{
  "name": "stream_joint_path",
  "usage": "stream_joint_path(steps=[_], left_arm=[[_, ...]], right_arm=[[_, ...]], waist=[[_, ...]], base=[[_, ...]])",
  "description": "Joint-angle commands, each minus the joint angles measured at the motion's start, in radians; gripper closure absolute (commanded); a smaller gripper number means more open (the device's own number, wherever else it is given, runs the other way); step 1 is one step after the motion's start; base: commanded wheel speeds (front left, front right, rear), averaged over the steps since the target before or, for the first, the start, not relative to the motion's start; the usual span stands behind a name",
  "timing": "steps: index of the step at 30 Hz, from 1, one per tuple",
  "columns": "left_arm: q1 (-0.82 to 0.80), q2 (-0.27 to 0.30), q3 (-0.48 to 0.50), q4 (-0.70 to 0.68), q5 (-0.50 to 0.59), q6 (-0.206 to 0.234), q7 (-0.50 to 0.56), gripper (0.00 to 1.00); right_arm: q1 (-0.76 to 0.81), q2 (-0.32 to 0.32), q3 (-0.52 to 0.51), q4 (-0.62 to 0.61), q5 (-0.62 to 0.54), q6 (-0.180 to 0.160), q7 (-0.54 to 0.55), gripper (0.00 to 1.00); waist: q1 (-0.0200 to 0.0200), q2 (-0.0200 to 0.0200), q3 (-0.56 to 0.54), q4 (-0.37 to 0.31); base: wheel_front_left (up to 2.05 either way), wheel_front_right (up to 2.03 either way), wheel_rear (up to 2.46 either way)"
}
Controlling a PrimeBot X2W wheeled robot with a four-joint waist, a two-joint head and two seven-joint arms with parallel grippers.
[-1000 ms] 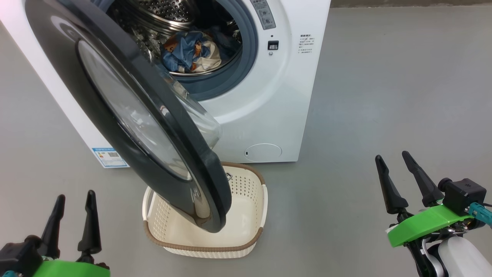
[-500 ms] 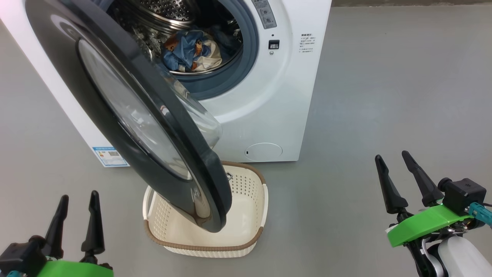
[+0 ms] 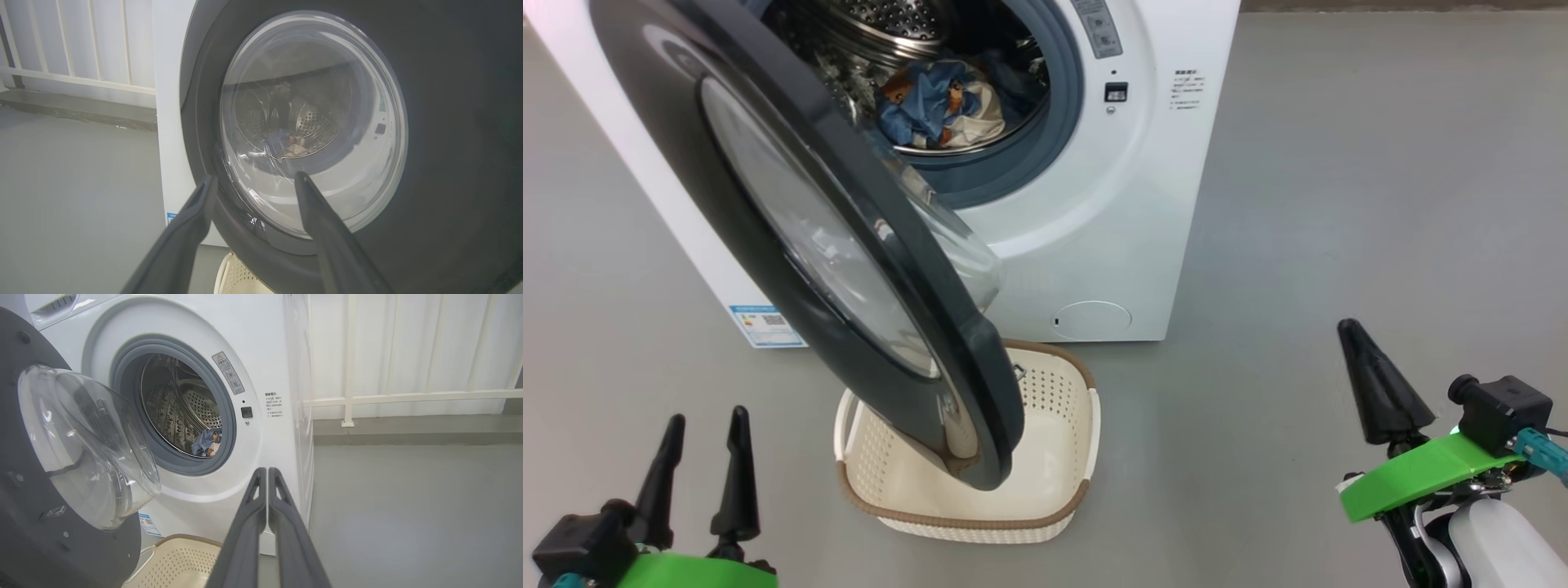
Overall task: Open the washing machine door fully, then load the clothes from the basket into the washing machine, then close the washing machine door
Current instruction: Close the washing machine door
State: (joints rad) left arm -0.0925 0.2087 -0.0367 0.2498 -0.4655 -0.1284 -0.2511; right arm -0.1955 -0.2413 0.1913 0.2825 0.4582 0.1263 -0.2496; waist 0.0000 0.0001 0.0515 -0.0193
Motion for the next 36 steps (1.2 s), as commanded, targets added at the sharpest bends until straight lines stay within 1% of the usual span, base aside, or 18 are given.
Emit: stream_joint_path(steps=[1,4,5,6,12,18,24,27,30,36], left_arm=[[-0.018,0.019,0.027,-0.021,-0.008,-0.002,-0.011,0.00],[-0.024,0.014,0.012,-0.018,-0.017,-0.002,-0.011,0.00],[-0.027,0.013,0.003,-0.016,-0.021,-0.002,-0.011,0.00],[-0.027,0.013,0.003,-0.016,-0.021,-0.002,-0.011,0.00],[-0.030,0.016,-0.009,-0.002,-0.032,-0.002,-0.011,0.00],[-0.026,0.015,-0.026,0.008,-0.045,-0.002,-0.011,0.00],[-0.020,0.014,-0.041,0.018,-0.049,-0.002,-0.011,0.00],[-0.017,0.014,-0.045,0.023,-0.053,-0.002,-0.011,0.00],[-0.019,0.016,-0.049,0.029,-0.059,-0.002,-0.011,0.00],[-0.023,0.009,-0.051,0.031,-0.062,-0.002,-0.011,0.00]], right_arm=[[-0.025,-0.009,0.012,-0.034,-0.011,0.004,-0.012,1.00],[-0.027,-0.001,0.005,-0.050,-0.015,0.004,-0.012,1.00],[-0.030,0.003,-0.003,-0.067,-0.018,0.004,-0.012,1.00],[-0.030,0.003,-0.003,-0.067,-0.018,0.004,-0.012,1.00],[-0.038,0.019,-0.014,-0.147,-0.012,0.004,-0.012,1.00],[-0.055,0.023,0.025,-0.228,-0.005,0.004,-0.012,1.00],[-0.073,0.032,0.058,-0.370,-0.019,0.004,-0.012,1.00],[-0.072,0.030,0.094,-0.432,-0.025,0.004,-0.012,1.00],[-0.070,0.025,0.153,-0.469,-0.026,0.004,-0.012,1.00],[-0.081,0.009,0.298,-0.487,-0.035,0.004,-0.012,1.00]], waist=[[0.0000,-0.0001,0.000,0.011],[0.0000,-0.0001,-0.001,0.035],[0.0000,-0.0001,-0.004,0.056],[0.0000,-0.0001,-0.004,0.056],[0.0000,-0.0001,-0.012,0.135],[0.0000,-0.0001,-0.024,0.224],[0.0000,-0.0001,-0.037,0.302],[0.0000,-0.0001,-0.040,0.329],[0.0000,-0.0001,-0.042,0.348],[0.0000,-0.0001,-0.039,0.370]], base=[[0.00,0.00,0.00],[0.00,0.00,0.00],[0.00,0.00,0.00],[0.00,0.00,0.00],[0.00,0.00,0.00],[0.00,0.00,0.00],[0.00,0.00,0.00],[0.00,0.00,0.00],[0.00,0.00,0.00],[0.00,0.00,0.00]])
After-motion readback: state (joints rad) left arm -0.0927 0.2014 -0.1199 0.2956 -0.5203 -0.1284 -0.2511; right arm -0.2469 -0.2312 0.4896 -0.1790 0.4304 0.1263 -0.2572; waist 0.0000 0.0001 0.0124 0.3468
